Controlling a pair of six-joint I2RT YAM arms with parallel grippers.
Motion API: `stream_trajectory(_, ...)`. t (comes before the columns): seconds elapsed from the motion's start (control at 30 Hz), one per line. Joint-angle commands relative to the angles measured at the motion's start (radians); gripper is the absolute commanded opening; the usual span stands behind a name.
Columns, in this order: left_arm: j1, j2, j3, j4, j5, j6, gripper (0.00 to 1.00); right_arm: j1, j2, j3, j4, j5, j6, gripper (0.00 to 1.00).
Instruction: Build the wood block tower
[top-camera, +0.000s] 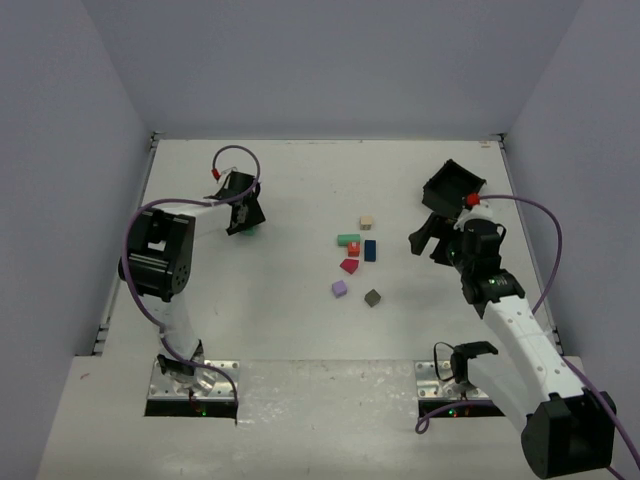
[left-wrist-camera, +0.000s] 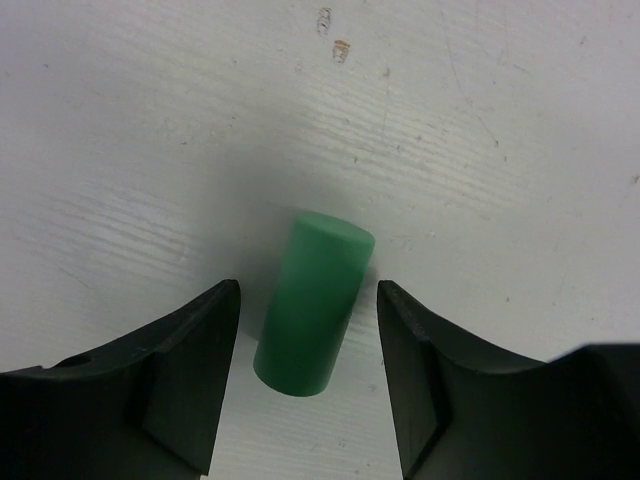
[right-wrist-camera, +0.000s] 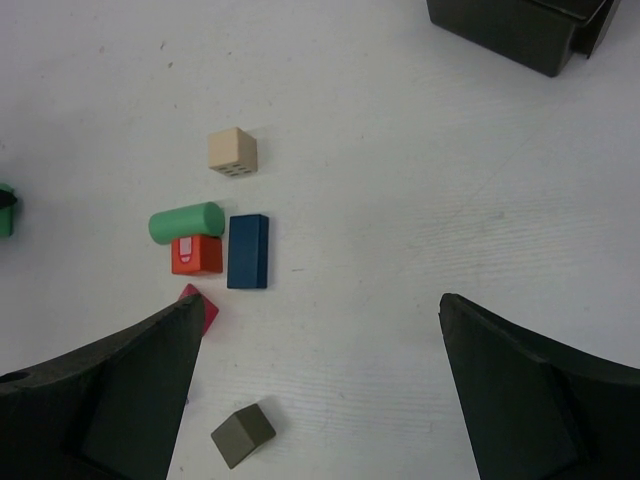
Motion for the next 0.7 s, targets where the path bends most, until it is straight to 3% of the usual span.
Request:
stream_trajectory(0.0, -0.042, 0.003, -0.03, -0.045, 0.034, -0.031, 0.55, 0.005, -0.018, -0.029, -0.033, -0.032, 0.025, 0.99)
stream_trajectory(0.3, -0.108, -0.004, -0.036, -0.004, 0.065, -0.03, 0.54, 0.005, -0.009, -0.08, 0.024, -0.128, 0.049, 0.99)
stream_trajectory(0.67, -0.194, 0.036, -0.032, 0.02, 0.093, -0.035, 0.35, 0.004, -0.003, -0.096, 0.042, -0.145, 0.066, 0.99)
